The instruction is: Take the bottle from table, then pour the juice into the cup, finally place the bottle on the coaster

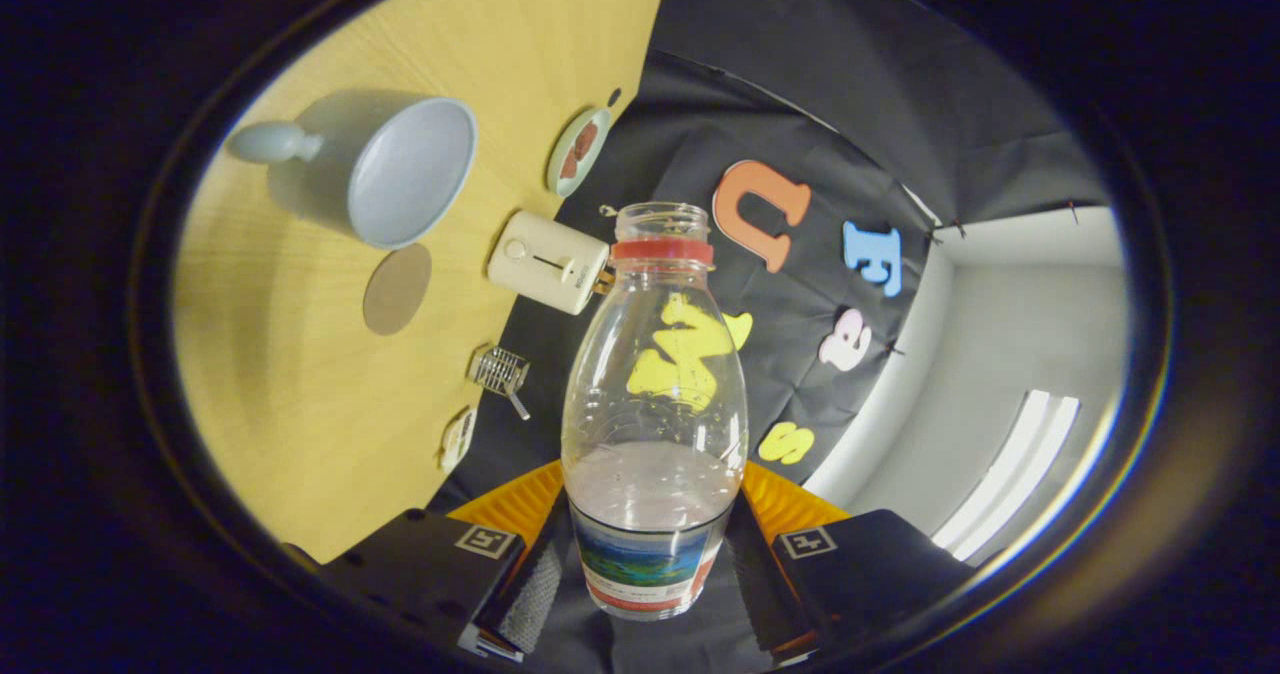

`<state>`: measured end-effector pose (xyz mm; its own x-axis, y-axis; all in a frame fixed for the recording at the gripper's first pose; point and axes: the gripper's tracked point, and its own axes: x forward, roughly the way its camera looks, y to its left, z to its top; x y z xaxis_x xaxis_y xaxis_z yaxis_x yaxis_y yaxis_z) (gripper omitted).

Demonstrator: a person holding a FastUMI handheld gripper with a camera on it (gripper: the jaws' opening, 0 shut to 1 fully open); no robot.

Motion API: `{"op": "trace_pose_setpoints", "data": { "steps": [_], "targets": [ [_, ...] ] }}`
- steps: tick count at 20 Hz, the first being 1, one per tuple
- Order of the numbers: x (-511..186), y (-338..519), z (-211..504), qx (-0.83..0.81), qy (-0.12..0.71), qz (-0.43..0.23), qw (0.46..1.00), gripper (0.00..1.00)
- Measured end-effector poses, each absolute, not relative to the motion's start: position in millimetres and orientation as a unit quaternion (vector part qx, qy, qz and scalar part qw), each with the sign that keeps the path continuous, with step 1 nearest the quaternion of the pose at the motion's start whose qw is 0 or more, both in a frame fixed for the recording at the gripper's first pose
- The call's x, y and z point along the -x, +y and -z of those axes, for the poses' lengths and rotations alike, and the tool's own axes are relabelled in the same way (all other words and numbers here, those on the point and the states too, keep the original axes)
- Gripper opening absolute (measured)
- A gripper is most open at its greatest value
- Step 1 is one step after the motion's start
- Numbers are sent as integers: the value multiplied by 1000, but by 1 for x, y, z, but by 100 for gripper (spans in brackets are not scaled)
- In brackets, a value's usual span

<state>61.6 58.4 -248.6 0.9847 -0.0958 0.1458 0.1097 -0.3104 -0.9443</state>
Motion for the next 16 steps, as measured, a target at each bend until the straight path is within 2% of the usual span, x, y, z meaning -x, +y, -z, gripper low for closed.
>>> {"op": "trace_pose_setpoints", "data": {
  "steps": [2, 5, 10, 16],
  "targets": [
    [-61, 44, 252, 762, 14, 96, 641, 81],
    [-56, 29, 283, 683, 74, 69, 723, 81],
    [-44, 33, 295, 524, 77, 46, 847, 81],
    [-48, 48, 302, 351, 68, 17, 934, 81]
  ]
}}
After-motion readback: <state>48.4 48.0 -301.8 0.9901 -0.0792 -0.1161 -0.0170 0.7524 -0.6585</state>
